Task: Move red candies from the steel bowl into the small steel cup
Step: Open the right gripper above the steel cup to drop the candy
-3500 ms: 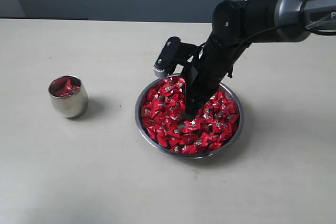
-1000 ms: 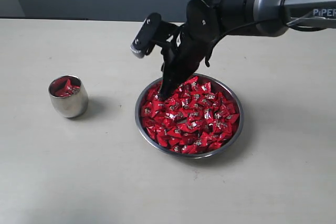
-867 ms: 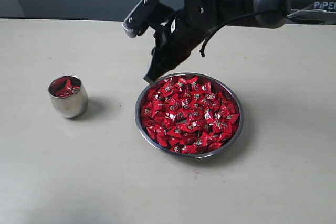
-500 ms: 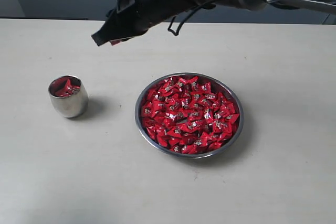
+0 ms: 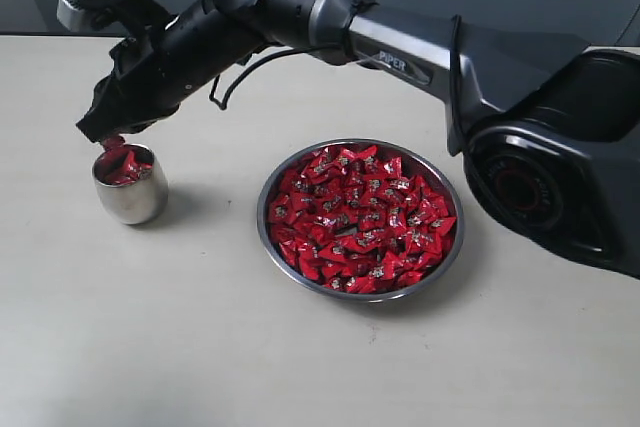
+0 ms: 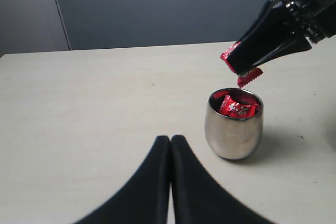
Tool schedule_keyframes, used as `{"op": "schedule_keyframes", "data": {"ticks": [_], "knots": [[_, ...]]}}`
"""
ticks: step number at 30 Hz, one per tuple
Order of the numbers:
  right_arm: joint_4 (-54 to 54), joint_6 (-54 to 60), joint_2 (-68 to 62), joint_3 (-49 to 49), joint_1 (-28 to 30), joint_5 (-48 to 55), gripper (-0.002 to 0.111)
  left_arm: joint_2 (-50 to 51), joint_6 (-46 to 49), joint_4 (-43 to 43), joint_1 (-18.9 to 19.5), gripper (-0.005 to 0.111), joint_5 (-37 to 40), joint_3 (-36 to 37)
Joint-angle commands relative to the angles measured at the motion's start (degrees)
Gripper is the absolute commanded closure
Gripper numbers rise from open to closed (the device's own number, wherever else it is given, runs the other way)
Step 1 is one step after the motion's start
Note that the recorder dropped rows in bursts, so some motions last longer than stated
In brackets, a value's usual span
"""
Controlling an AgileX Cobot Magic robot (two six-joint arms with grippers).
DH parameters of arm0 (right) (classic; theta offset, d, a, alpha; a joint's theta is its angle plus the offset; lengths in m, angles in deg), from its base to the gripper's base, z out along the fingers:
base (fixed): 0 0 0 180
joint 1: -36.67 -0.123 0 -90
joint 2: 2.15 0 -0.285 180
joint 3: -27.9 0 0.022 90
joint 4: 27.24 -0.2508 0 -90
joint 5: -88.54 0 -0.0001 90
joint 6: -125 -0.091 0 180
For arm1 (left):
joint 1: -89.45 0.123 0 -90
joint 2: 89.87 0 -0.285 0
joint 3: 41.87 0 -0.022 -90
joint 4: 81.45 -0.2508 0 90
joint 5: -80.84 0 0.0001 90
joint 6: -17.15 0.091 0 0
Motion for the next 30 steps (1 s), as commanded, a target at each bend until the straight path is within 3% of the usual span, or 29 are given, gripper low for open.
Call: {"op": "schedule_keyframes", "data": {"ticks": [1, 30], "knots": [[2.5, -1.0, -0.8, -0.6, -0.2, 0.5, 0.109, -0.3, -0.1, 0.0, -0.4, 0.106, -0.1, 0.2], [4.9, -1.0, -2.3, -0.6, -0.9, -2.0, 0.109, -0.3, -0.1, 0.0, -0.4, 0.106, -0.1, 0.2]]}}
